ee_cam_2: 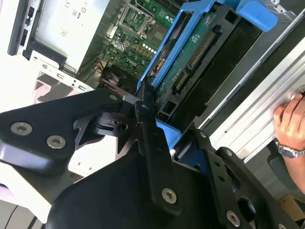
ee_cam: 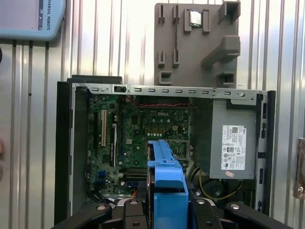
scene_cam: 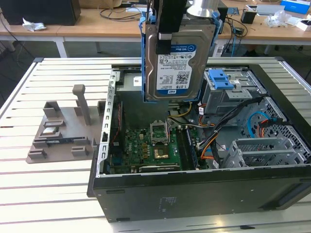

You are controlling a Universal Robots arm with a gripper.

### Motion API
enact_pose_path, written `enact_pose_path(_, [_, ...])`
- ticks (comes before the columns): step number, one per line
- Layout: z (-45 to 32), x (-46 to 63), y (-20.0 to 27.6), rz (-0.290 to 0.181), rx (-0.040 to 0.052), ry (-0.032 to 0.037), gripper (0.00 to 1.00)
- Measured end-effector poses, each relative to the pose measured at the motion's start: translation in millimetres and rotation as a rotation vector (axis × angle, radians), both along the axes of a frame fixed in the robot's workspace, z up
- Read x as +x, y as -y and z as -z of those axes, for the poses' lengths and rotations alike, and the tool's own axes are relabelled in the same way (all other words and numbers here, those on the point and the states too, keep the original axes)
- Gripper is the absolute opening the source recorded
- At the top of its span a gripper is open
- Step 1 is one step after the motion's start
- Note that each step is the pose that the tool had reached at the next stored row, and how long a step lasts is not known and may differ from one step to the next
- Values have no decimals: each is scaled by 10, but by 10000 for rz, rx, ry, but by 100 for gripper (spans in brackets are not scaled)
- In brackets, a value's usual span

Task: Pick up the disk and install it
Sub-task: 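Pick up the disk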

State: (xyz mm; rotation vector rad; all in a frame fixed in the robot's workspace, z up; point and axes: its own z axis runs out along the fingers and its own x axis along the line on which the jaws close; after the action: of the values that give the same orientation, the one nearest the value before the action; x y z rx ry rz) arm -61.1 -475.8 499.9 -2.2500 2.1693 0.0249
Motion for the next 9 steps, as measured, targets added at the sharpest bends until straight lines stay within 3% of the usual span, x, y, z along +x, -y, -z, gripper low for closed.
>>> enact_pose_path(9, [3,15,110,-1,-1,0,37])
